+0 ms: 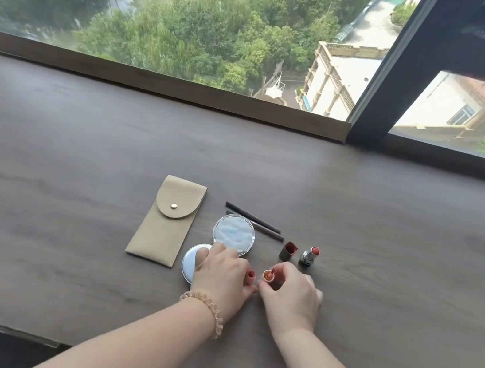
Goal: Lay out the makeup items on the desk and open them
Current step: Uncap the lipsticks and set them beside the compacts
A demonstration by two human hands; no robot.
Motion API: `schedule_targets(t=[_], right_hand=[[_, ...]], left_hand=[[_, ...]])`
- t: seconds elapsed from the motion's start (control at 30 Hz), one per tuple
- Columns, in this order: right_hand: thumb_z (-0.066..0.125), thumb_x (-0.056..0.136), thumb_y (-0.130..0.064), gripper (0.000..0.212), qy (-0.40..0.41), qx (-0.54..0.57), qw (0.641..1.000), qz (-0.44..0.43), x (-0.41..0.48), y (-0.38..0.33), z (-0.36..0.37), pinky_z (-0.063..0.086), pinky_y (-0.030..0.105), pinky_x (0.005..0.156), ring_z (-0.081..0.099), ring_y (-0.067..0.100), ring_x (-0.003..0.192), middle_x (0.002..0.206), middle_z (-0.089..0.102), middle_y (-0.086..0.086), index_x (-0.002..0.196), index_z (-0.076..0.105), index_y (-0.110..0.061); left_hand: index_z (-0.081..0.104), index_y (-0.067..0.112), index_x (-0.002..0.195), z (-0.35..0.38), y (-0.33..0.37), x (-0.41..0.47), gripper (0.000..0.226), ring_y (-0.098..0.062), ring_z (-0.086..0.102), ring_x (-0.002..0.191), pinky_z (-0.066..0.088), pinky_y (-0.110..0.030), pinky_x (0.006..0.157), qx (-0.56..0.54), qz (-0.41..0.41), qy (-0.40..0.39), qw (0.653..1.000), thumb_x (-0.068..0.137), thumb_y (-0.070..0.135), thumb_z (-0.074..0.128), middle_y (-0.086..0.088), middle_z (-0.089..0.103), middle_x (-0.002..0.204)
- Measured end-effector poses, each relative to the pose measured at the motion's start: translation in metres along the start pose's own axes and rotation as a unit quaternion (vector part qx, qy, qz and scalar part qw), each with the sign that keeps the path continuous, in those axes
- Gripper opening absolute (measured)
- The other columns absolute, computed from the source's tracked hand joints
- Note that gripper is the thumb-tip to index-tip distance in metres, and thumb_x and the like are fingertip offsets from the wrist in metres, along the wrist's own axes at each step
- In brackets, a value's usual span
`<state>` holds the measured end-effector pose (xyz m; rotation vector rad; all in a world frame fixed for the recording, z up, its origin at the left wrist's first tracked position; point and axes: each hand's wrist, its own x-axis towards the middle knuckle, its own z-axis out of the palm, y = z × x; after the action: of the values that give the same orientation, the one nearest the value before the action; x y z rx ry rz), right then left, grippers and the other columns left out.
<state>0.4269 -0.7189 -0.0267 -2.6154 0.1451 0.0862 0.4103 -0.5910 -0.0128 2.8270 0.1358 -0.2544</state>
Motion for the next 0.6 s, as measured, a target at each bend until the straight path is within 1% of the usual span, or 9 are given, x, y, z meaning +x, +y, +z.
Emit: schedule_targets(t=[0.1,0.17,0.27,0.33,0.4,0.43,0.5,0.53,0.6], right_hand=[[0.072,0.07,-0.035,0.022,-0.009,0.006,1.0,-0.01,-0.002,0.001,-0.002,0.029,0.031,0.081,0.054,0.013,0.095,0.084,0.066,-0.013,0.087,0.059,-0.032],[0.074,0.068,-0.032,0.03,-0.012,0.017,1.0,-0.018,-0.005,0.002,-0.006,0.03,0.03,0.083,0.054,0.013,0.095,0.084,0.065,-0.014,0.094,0.059,-0.033],[0.077,0.067,-0.032,0.039,-0.02,0.024,0.999,-0.016,-0.01,0.005,-0.011,0.031,0.029,0.086,0.055,0.012,0.097,0.082,0.063,-0.015,0.101,0.059,-0.033],[0.078,0.066,-0.033,0.047,-0.027,0.03,0.999,-0.018,-0.014,0.007,-0.015,0.032,0.029,0.089,0.055,0.011,0.1,0.088,0.062,-0.016,0.108,0.057,-0.034],[0.08,0.063,-0.034,0.067,-0.047,0.076,0.996,-0.017,-0.019,0.009,-0.02,0.033,0.028,0.093,0.052,0.009,0.101,0.096,0.06,-0.016,0.122,0.051,-0.035],[0.081,0.059,-0.038,0.078,-0.059,0.116,0.991,-0.016,-0.023,0.01,-0.023,0.034,0.028,0.095,0.05,0.007,0.101,0.1,0.058,-0.017,0.128,0.045,-0.037],[0.075,0.052,-0.05,0.089,-0.055,0.181,0.982,-0.029,-0.031,0.011,-0.028,0.035,0.03,0.097,0.048,0.004,0.102,0.105,0.054,-0.018,0.133,0.039,-0.039],[0.068,0.053,-0.056,0.089,-0.037,0.202,0.978,-0.039,-0.033,0.011,-0.03,0.037,0.034,0.099,0.049,0.005,0.103,0.107,0.054,-0.015,0.134,0.039,-0.035],[0.056,0.059,-0.056,0.081,0.019,0.227,0.972,-0.065,-0.035,0.008,-0.036,0.04,0.046,0.097,0.052,0.011,0.103,0.106,0.055,-0.008,0.132,0.044,-0.024]], left_hand=[[0.067,0.027,0.096,0.001,-0.002,-0.004,0.033,-0.02,0.04,0.108,0.027,-0.035,0.089,-0.004,0.001,0.013,1.0,0.081,0.053,0.055,0.007,0.058,0.099],[0.065,0.026,0.101,0.001,-0.004,-0.007,0.036,-0.023,0.044,0.108,0.028,-0.036,0.09,-0.022,0.01,0.05,0.998,0.078,0.052,0.057,0.005,0.06,0.1],[0.055,0.031,0.114,-0.005,-0.013,-0.015,0.046,-0.021,0.042,0.113,0.019,-0.033,0.087,-0.044,0.006,0.114,0.993,0.073,0.051,0.055,0.007,0.055,0.112],[0.04,0.035,0.124,-0.008,-0.024,-0.02,0.062,-0.018,0.029,0.125,0.017,-0.032,0.095,-0.05,-0.023,0.075,0.996,0.066,0.042,0.058,0.008,0.039,0.129],[0.025,0.035,0.133,-0.009,-0.036,-0.022,0.078,-0.019,0.017,0.132,0.016,-0.034,0.104,-0.034,-0.066,0.015,0.997,0.064,0.034,0.062,0.007,0.025,0.138],[0.02,0.034,0.136,-0.01,-0.041,-0.022,0.083,-0.019,0.016,0.133,0.016,-0.035,0.106,-0.026,-0.084,-0.004,0.996,0.064,0.034,0.062,0.006,0.023,0.139],[0.017,0.033,0.139,-0.011,-0.048,-0.02,0.085,-0.019,0.022,0.131,0.018,-0.036,0.104,-0.023,-0.101,-0.024,0.994,0.067,0.035,0.062,0.005,0.029,0.136],[0.019,0.031,0.138,-0.012,-0.05,-0.019,0.082,-0.019,0.027,0.128,0.02,-0.035,0.102,-0.022,-0.102,-0.029,0.994,0.069,0.034,0.062,0.005,0.033,0.132],[0.028,0.028,0.134,-0.015,-0.052,-0.017,0.073,-0.02,0.032,0.122,0.023,-0.035,0.099,-0.019,-0.097,-0.029,0.995,0.07,0.034,0.061,0.004,0.039,0.126]])
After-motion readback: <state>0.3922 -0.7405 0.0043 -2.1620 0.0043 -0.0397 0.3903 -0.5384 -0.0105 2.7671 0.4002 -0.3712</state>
